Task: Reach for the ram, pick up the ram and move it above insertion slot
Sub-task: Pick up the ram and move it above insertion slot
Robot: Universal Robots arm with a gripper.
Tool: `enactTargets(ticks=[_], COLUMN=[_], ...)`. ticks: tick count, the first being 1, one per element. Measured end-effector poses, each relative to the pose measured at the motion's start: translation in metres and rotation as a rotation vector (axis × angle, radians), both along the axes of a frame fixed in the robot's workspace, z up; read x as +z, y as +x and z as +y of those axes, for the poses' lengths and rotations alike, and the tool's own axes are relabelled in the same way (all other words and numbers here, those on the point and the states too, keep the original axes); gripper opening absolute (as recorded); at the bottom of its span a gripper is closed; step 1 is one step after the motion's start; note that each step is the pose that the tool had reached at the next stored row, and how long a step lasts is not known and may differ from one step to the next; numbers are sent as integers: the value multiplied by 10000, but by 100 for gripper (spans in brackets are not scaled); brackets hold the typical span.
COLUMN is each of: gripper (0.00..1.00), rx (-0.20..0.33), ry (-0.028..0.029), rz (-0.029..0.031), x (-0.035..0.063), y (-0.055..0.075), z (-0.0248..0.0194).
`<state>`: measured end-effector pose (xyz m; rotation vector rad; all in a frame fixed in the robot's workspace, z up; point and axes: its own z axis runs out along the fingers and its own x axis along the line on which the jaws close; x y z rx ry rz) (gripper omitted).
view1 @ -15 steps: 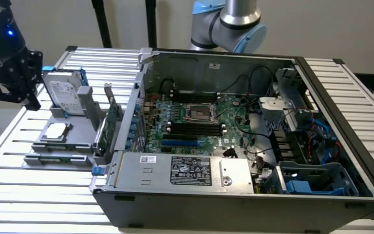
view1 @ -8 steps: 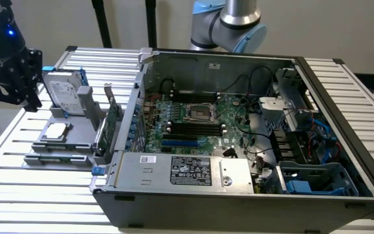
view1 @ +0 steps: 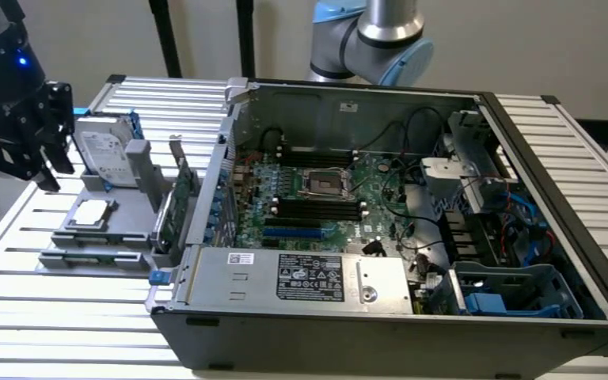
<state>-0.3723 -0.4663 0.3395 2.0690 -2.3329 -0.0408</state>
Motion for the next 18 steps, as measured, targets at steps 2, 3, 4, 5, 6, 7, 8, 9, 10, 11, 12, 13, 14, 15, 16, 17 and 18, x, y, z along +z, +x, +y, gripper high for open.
enactTargets(ticks=[2, 3, 4, 5, 6, 7, 8, 9, 10, 11, 12, 13, 14, 15, 16, 17, 18], gripper=[36, 36, 36, 36, 36, 36, 36, 36, 36, 36, 36, 36, 36, 36, 36, 36, 36], rx=[43, 66, 88, 108, 128, 149, 172, 199, 225, 250, 276, 302, 325, 347, 369, 392, 413], ry=[-1, -1, 0, 0, -1, -1, -1, -1, -1, 0, 0, -1, -1, -1, -1, -1, -1], rz=[1, 0, 0, 0, 0, 0, 0, 1, 0, 0, -1, 0, 1, 1, 1, 0, 0], x=[-35, -54, -72, -91, -108, -126, -145, -163, -181, -199, -217, -236, -254, -271, -290, -307, -326], y=[0, 0, 0, 0, 0, -1, -1, 0, 0, 0, 0, 0, 0, 0, 0, 0, 0], z=[0, 0, 0, 0, -1, -2, -4, -6, -8, -10, -13, -15, -18, -20, -23, -26, -29])
